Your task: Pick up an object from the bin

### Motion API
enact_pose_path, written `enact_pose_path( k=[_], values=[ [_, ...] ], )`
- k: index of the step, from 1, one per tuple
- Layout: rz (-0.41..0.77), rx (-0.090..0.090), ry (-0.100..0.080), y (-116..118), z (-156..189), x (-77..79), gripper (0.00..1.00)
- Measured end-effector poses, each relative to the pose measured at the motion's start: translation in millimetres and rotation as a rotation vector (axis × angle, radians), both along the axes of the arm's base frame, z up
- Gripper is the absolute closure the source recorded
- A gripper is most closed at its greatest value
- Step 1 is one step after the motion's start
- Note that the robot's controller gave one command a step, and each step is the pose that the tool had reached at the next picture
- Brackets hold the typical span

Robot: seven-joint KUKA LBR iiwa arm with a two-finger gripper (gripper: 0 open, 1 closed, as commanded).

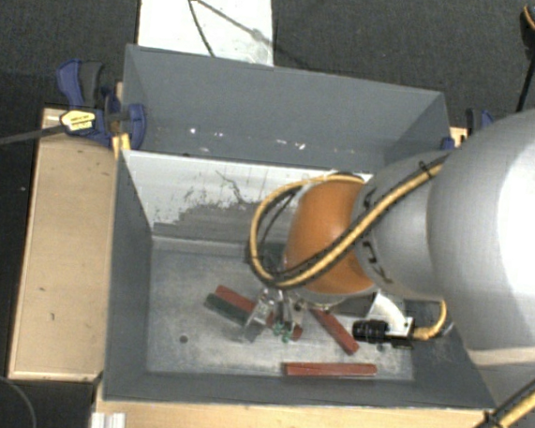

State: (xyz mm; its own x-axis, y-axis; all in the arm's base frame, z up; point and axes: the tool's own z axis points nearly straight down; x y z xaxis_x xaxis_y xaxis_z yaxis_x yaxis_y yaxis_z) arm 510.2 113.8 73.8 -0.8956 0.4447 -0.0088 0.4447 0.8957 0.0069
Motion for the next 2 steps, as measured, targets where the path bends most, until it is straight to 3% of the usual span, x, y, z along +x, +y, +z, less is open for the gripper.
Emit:
enact_pose_path(
  k=[2],
  values=[
    [0.0, -0.002, 0.012, 0, 19, -1.7, 1.0]
  ],
)
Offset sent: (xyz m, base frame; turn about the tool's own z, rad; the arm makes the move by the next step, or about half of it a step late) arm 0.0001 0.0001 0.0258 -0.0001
